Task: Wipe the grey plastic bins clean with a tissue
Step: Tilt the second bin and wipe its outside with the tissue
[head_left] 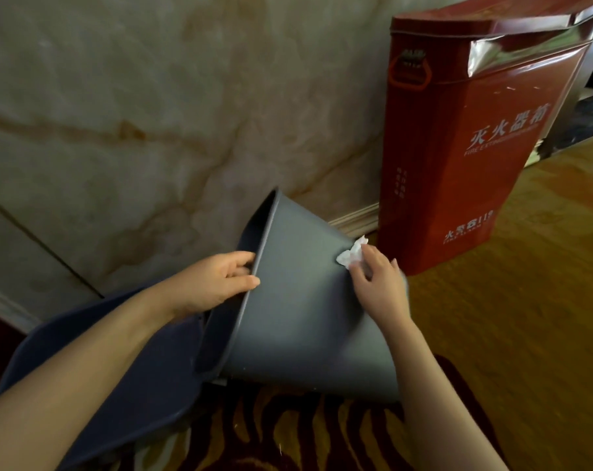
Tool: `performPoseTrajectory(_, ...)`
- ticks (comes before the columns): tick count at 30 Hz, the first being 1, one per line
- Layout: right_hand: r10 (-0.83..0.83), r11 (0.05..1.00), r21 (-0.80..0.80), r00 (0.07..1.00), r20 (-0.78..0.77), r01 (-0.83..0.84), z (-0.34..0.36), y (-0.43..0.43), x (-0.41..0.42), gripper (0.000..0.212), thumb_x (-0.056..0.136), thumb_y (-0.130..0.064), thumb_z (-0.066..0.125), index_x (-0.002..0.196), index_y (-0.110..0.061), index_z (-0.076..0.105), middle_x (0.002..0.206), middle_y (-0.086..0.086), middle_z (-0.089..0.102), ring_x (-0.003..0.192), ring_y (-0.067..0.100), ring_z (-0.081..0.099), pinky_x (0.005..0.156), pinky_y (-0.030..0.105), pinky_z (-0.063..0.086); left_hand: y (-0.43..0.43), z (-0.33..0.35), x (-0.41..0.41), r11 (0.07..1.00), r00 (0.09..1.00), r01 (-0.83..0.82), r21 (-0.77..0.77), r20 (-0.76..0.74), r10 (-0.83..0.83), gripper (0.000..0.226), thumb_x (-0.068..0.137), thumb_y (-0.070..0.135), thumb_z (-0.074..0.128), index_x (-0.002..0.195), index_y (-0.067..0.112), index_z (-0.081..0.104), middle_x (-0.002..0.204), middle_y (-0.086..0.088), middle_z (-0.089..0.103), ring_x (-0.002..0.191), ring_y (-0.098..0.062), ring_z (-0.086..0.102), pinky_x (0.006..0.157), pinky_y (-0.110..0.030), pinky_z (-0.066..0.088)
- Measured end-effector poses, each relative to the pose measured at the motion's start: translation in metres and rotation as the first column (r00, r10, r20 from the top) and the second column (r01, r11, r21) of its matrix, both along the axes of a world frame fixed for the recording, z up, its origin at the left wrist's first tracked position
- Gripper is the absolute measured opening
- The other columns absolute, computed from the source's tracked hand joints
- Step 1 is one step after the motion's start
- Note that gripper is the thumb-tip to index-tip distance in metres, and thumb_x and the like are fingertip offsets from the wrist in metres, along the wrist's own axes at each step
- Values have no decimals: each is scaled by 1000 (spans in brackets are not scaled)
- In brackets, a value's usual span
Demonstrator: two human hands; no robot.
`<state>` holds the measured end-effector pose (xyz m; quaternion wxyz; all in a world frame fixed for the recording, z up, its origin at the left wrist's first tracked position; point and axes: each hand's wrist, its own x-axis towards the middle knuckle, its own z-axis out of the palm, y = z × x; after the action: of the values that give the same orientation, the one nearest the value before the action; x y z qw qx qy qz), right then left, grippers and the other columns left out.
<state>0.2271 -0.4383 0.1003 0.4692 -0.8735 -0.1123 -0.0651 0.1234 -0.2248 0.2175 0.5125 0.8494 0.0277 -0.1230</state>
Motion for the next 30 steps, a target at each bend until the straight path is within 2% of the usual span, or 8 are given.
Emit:
performPoseTrajectory(3,27,998,53,1000,10,-27,-16,2,-19,36,92,-14,49,127,-8,52,139,8,49,134,22,37,113,43,24,2,5,4,999,1000,11,-35,-29,-12,28,88,-1,49,102,22,60,88,14,75,88,-3,69,71,-11,50)
performPoseTrajectory(6,-77,984,159,997,-1,76,-24,4,-33,42,96,-21,44,138,-18,40,149,-1,34,140,11,22,116,39,20,3,5,5,998,999,-5,-58,-38,3,30,87,-3,49,111,14,58,100,0,74,92,-8,69,74,-15,52)
performPoseTrajectory(9,-104,975,189,991,-81,118,-22,6,-33,42,99,-28,34,140,-21,35,151,-4,29,140,7,18,117,40,16,2,5,5,997,999,-7,-82,-39,4,35,87,-7,47,116,11,54,107,-6,67,87,-3,69,71,-13,52)
performPoseTrajectory(12,-117,976,164,980,-164,144,-16,7,-25,43,100,-32,25,141,-20,34,152,0,28,141,11,17,118,37,10,0,6,4,996,1000,18,-92,-21,-20,33,87,-7,47,110,14,56,101,0,69,87,-2,68,72,-12,52)
performPoseTrajectory(15,-115,972,178,971,-208,153,-6,13,-16,48,100,-36,19,142,-15,33,152,4,28,141,15,19,118,39,13,-1,6,3,995,1000,23,-96,-16,-25,32,86,-7,48,103,19,60,88,11,75,88,-2,69,70,-11,51)
performPoseTrajectory(21,131,981,135,990,58,-138,9,39,-47,41,99,-25,35,140,-19,37,151,0,27,141,10,14,116,29,6,4,4,5,995,999,-10,-100,-34,6,32,87,-7,47,101,18,61,84,9,76,83,-5,70,66,-14,53)
performPoseTrajectory(27,95,977,182,992,87,-110,4,46,-98,45,96,-23,45,138,-29,30,148,-12,27,141,1,11,117,29,7,3,-2,8,965,997,-62,-255,-65,47,38,86,-9,44,113,14,60,101,-1,74,89,-12,70,67,-19,55)
performPoseTrajectory(30,75,977,196,996,56,-85,3,44,-111,41,96,-27,43,136,-30,35,147,-14,28,139,-4,11,117,27,6,-1,-4,22,946,984,-174,-273,-94,154,27,86,4,50,110,13,58,78,1,74,62,-8,69,51,-18,53)
